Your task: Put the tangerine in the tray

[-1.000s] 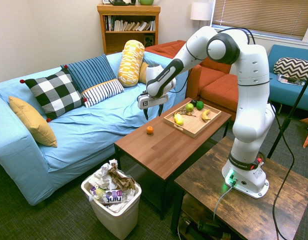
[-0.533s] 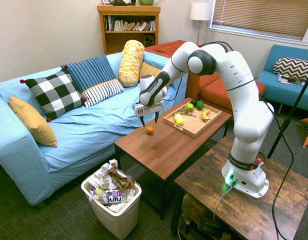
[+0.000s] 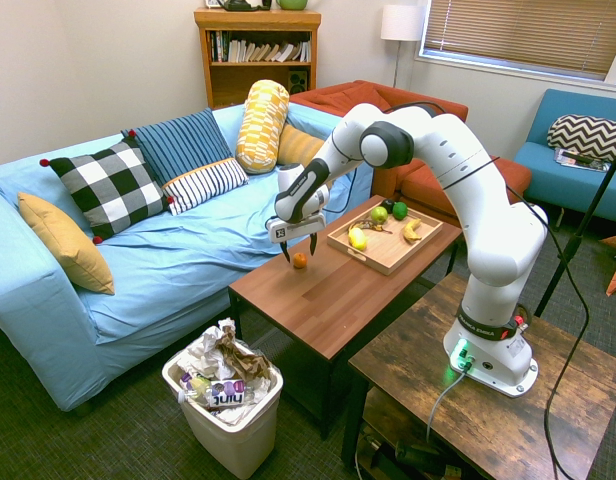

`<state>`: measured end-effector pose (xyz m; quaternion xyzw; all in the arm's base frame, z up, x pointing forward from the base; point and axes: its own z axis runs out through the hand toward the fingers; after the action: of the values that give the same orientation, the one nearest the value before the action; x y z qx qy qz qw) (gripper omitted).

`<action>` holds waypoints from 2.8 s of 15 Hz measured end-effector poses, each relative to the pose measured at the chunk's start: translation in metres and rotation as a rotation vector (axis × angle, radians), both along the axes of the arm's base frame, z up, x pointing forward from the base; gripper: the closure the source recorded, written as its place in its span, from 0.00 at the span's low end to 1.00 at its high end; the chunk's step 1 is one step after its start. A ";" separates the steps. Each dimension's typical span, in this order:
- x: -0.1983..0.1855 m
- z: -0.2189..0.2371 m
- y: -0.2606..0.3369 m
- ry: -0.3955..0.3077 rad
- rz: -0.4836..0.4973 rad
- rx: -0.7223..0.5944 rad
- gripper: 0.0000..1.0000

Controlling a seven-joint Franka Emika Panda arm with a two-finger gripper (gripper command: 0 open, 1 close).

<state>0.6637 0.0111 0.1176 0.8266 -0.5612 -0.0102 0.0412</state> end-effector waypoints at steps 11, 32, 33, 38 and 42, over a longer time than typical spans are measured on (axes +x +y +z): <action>0.007 -0.013 -0.003 0.004 -0.039 0.006 1.00; -0.103 0.104 -0.255 -0.057 -0.437 -0.002 1.00; -0.111 0.096 -0.267 -0.042 -0.478 -0.019 1.00; -0.120 0.057 -0.297 0.015 -0.628 -0.124 1.00; -0.110 0.026 -0.298 0.046 -0.656 -0.179 1.00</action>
<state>0.5538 -0.2866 0.1440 0.5947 -0.7948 0.0076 0.1206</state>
